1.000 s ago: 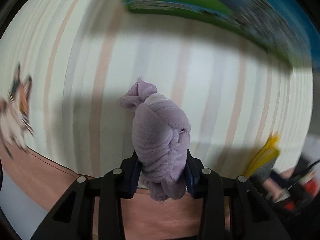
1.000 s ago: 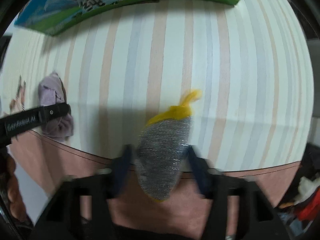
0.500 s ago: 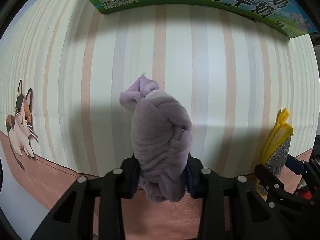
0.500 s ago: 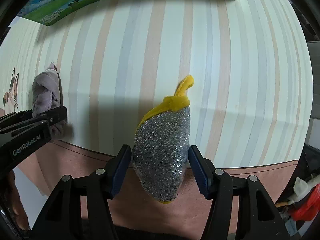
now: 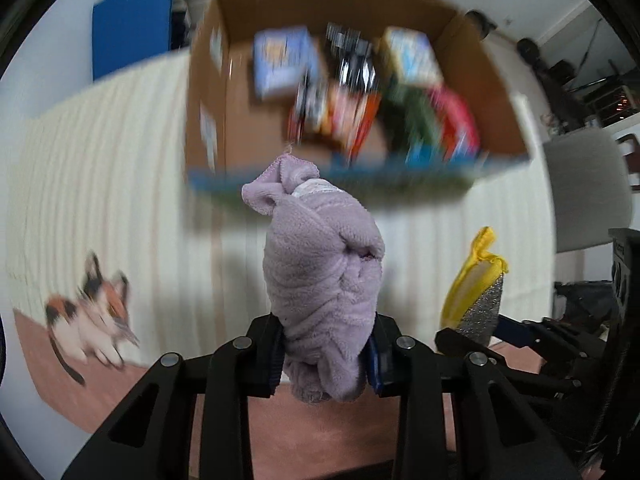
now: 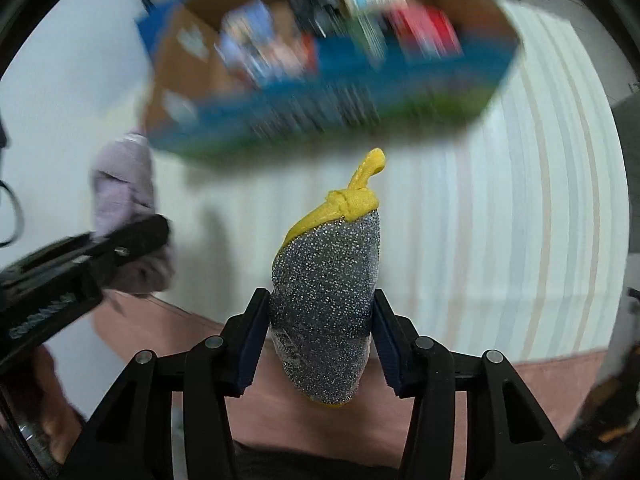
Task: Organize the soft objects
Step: 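Carry the sock and scrubber into the box and release them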
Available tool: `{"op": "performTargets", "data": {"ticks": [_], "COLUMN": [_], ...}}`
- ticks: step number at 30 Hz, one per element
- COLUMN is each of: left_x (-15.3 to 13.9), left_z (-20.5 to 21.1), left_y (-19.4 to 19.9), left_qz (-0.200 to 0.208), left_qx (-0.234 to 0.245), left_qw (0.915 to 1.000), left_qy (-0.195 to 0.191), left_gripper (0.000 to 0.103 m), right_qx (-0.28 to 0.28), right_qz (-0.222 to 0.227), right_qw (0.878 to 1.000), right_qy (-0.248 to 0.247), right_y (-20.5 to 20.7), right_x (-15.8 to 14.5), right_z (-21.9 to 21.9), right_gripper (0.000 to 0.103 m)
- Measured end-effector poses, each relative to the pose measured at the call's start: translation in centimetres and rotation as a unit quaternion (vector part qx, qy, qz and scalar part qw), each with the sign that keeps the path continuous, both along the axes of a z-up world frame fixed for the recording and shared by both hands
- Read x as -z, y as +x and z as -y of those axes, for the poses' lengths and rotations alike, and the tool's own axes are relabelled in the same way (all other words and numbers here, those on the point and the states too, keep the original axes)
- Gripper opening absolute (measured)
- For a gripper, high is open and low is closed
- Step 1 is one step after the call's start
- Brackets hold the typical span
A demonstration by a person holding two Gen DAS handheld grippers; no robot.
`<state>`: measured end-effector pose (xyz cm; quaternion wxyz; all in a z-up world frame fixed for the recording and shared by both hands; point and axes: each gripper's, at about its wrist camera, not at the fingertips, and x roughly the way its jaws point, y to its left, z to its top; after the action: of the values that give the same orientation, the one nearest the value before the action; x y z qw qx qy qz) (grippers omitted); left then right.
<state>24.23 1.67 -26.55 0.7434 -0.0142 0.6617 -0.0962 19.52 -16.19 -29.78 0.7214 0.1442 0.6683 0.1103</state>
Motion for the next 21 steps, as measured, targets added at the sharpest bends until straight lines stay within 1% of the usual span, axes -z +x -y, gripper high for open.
{"op": "performTargets", "data": {"ticks": [1, 3, 4, 5, 7, 10, 12, 13, 15, 16, 17, 19, 20, 21], "left_x": [-1.7, -3.2, -4.0, -4.6, -4.4, -2.8, -1.3, -1.1, 0.6, 1.4, 2.4, 3.9, 4.7, 5.4], "left_z": [0.0, 0.4, 0.2, 0.3, -0.2, -1.0, -1.2, -1.2, -1.3, -1.3, -1.2, -1.2, -1.0, -1.0], "left_y": [1.8, 4.2, 6.2, 7.4, 10.3, 15.1, 17.3, 17.8, 19.1, 19.5, 20.1, 20.7, 21.0, 21.2], "left_qz": [0.01, 0.02, 0.028, 0.031, 0.023, -0.011, -0.033, -0.04, -0.063, -0.075, -0.087, -0.101, -0.114, -0.126], "left_qx": [0.004, 0.009, 0.01, 0.011, 0.009, 0.003, 0.006, 0.007, 0.01, 0.016, 0.02, 0.025, 0.031, 0.03], "left_qw": [0.9999, 0.9997, 0.9993, 0.999, 0.9988, 0.9985, 0.9976, 0.9972, 0.9961, 0.9952, 0.9943, 0.993, 0.9915, 0.99], "left_qy": [0.002, 0.009, 0.022, 0.03, 0.043, 0.053, 0.061, 0.063, 0.061, 0.06, 0.058, 0.056, 0.056, 0.057], "left_gripper": [0.029, 0.029, 0.029, 0.029, 0.029, 0.029, 0.029, 0.029, 0.029, 0.029, 0.029, 0.03, 0.032, 0.032], "right_qx": [0.003, -0.001, -0.004, -0.004, -0.003, -0.002, 0.0, 0.002, 0.005, 0.005, 0.004, 0.003, -0.001, -0.007], "right_qz": [0.011, 0.037, 0.052, 0.062, 0.076, 0.071, 0.06, 0.053, 0.041, 0.034, 0.029, 0.022, 0.015, 0.004], "right_qw": [1.0, 0.999, 0.998, 0.997, 0.996, 0.996, 0.997, 0.997, 0.998, 0.998, 0.998, 0.999, 0.999, 0.999], "right_qy": [0.013, 0.037, 0.044, 0.046, 0.05, 0.056, 0.054, 0.054, 0.053, 0.053, 0.048, 0.041, 0.038, 0.034], "right_y": [0.7, 2.9, 4.4, 5.5, 8.2, 11.9, 13.8, 14.9, 16.3, 16.8, 17.1, 17.8, 18.2, 18.6], "right_x": [-1.1, -3.9, -5.2, -6.0, -6.7, -5.8, -3.9, -3.3, -2.0, -1.1, -0.9, 0.2, 0.9, 1.7], "right_z": [0.1, -0.3, -0.7, -1.0, -2.4, -4.3, -5.0, -5.2, -5.9, -6.2, -7.0, -7.7, -8.1, -8.5], "right_gripper": [0.052, 0.052, 0.052, 0.052, 0.052, 0.052, 0.052, 0.052, 0.052, 0.052, 0.052, 0.052, 0.052, 0.055]}}
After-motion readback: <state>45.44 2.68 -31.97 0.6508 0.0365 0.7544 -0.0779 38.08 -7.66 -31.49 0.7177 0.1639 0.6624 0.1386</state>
